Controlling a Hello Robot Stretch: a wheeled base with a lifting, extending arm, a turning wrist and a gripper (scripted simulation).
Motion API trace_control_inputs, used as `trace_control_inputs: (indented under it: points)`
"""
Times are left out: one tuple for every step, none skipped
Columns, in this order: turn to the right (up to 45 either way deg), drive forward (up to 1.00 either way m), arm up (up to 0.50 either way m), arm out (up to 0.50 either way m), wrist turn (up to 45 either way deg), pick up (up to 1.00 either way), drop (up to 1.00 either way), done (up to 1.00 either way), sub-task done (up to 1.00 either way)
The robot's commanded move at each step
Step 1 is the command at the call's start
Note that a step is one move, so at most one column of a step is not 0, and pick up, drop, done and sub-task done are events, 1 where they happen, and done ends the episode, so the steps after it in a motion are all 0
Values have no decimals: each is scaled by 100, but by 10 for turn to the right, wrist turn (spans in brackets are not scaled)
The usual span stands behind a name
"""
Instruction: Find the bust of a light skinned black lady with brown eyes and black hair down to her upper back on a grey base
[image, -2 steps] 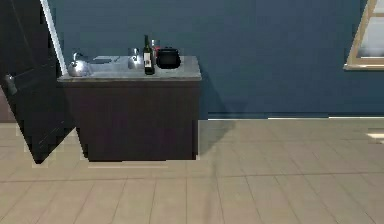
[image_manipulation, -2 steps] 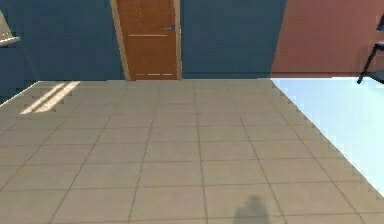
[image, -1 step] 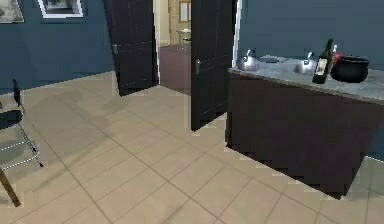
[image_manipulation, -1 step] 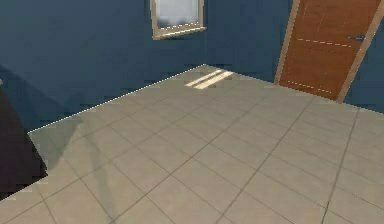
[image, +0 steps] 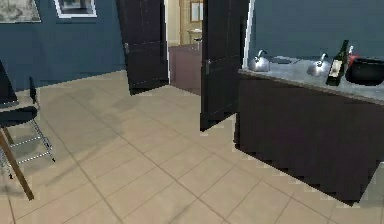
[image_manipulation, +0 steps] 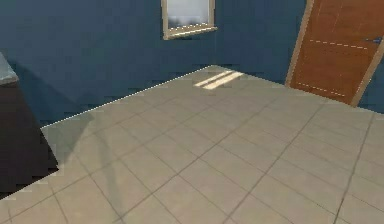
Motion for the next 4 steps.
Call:
trace_control_inputs:
  points:
    - [0,70,0,0,0,0,0,0,0]
    - [-180,0,0,0,0,0,0,0,0]
    - [0,100,0,0,0,0,0,0,0]
    - [0,65,0,0,0,0,0,0,0]
